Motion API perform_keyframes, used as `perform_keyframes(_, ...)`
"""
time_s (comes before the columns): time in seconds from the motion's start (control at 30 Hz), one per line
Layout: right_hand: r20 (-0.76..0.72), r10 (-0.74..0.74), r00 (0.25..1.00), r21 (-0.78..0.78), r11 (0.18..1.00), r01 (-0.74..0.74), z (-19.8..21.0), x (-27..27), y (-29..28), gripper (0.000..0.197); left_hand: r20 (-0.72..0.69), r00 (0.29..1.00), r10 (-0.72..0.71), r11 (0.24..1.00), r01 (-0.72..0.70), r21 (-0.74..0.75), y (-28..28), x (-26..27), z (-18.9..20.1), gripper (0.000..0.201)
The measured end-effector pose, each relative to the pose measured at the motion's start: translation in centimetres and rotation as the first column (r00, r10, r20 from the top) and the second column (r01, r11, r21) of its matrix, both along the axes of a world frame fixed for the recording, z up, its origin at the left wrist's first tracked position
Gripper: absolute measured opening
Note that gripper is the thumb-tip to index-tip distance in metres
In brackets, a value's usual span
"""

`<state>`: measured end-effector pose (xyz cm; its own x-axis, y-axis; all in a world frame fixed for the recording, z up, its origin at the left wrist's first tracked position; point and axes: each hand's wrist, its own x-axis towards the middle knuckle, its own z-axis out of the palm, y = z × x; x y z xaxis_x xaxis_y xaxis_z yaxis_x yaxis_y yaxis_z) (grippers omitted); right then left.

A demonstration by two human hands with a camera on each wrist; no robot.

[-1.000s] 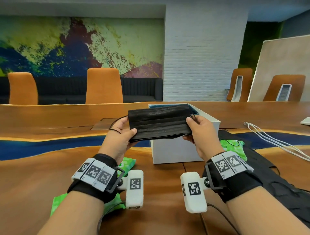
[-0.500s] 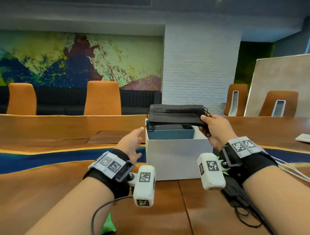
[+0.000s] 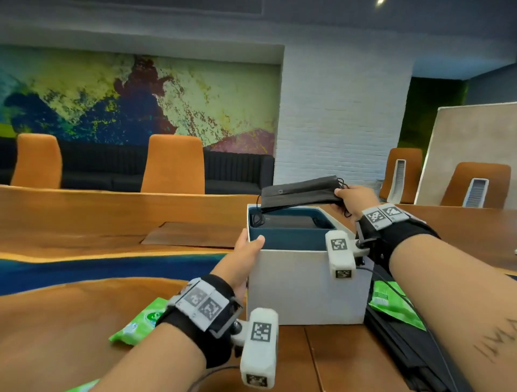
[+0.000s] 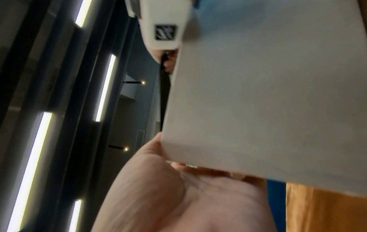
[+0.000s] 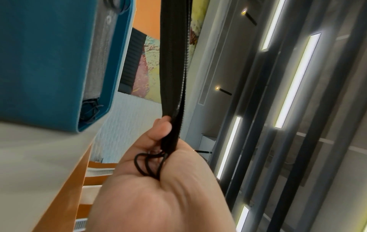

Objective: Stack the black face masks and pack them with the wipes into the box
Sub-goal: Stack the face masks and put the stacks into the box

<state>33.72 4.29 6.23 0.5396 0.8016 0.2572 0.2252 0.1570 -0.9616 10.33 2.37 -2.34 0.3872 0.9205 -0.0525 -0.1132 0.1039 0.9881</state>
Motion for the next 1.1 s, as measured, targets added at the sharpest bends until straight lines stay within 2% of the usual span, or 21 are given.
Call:
perform_keyframes(0.13,0.039,0.047,0.998,-0.086,0.995,-0.044,-0.4,0.7,2.2,0.025,0.073,0.997,0.000,0.998,0.005,-0.057,0.9,0.1,0.1,0.057)
perform_keyframes(0.23,0.010,0.074,0.997,-0.120,0.990,-0.072,-0.2,1.2,3.6,0.020,0.100,0.995,-0.023,0.996,0.031,-0.081,1.1,-0.2,0.2,0.054)
perform_keyframes(0.33,-0.029,0.081,0.996,-0.187,0.979,-0.085,1.1,0.7,3.9,0.005,0.090,0.996,-0.012,0.995,0.022,-0.102,1.5,-0.4,0.1,0.058)
perform_keyframes(0.4,-0.082,0.056,0.995,-0.238,0.968,-0.074,1.9,0.9,3.8,0.013,0.088,0.996,-0.011,0.994,0.020,-0.105,1.4,-0.4,0.1,0.060)
perform_keyframes(0.63,-0.233,-0.036,0.972,-0.246,0.969,-0.023,3.0,2.3,3.1,0.016,0.108,0.994,-0.004,0.991,0.018,-0.134,0.6,-0.3,0.4,0.056)
perform_keyframes(0.77,-0.325,-0.038,0.945,-0.177,0.984,-0.022,3.8,1.1,3.6,0.019,0.113,0.993,-0.020,0.991,0.034,-0.126,0.6,-0.2,0.1,0.056)
perform_keyframes(0.93,-0.329,-0.051,0.943,-0.118,0.993,0.013,3.5,0.0,6.4,0.018,0.138,0.989,-0.046,0.989,0.065,-0.134,0.9,-0.5,0.0,0.056)
perform_keyframes(1.1,-0.287,-0.041,0.957,-0.223,0.974,-0.026,0.9,1.3,8.4,0.012,0.172,0.980,-0.103,0.970,0.137,-0.199,1.4,-1.4,1.0,0.056)
